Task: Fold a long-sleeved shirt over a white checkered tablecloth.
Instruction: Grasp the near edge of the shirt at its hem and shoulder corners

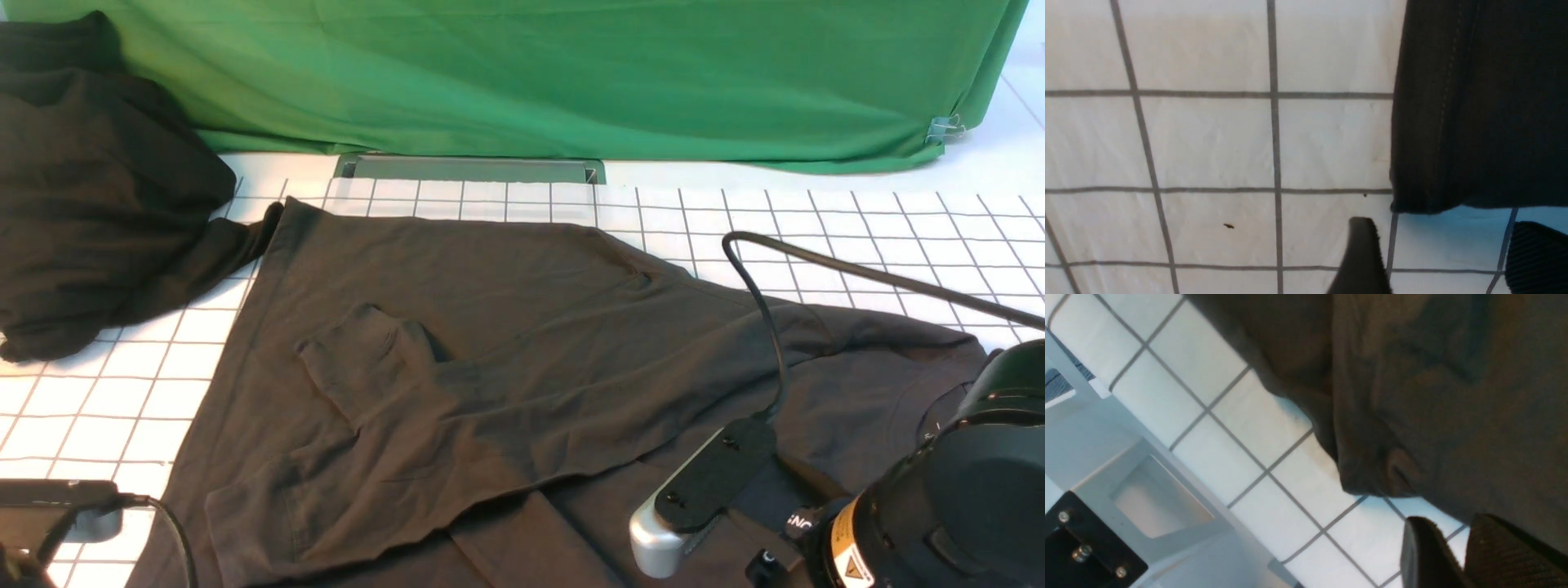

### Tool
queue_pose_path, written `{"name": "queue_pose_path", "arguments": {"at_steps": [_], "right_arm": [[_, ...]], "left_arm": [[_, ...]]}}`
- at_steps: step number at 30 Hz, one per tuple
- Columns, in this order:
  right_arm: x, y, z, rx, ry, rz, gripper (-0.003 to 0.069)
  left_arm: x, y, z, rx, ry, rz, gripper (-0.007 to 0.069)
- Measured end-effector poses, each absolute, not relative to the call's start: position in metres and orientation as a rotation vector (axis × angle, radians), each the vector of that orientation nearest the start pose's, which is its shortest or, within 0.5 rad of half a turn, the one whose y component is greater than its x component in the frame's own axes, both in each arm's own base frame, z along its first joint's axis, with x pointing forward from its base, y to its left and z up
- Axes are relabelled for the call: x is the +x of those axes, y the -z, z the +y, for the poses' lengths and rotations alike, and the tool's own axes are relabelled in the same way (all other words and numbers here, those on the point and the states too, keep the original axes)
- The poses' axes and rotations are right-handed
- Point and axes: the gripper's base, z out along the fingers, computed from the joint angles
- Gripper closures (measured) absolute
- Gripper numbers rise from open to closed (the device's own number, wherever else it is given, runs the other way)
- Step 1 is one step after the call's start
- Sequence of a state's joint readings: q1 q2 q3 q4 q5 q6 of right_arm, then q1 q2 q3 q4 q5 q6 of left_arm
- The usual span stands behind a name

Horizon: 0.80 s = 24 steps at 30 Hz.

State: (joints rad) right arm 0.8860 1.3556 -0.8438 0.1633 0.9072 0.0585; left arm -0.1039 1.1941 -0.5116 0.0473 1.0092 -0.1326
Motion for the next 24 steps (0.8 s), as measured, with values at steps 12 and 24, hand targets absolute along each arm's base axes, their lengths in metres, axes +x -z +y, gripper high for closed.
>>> {"name": "queue_pose_path", "arguments": {"at_steps": [12,24], "right_arm": [[0.143,-0.237,0.193,-1.095,-0.362,2.73,0.047],[0.143,-0.237,0.193,-1.124,-0.36,2.716,0.0459]], "left_arm": [[0.169,-0.177,-0.017,-0.034,-0.026,3.198,0.0095],[0.174,-0.157,-0.013,-0.059,-0.114,3.27,0.0162]]}}
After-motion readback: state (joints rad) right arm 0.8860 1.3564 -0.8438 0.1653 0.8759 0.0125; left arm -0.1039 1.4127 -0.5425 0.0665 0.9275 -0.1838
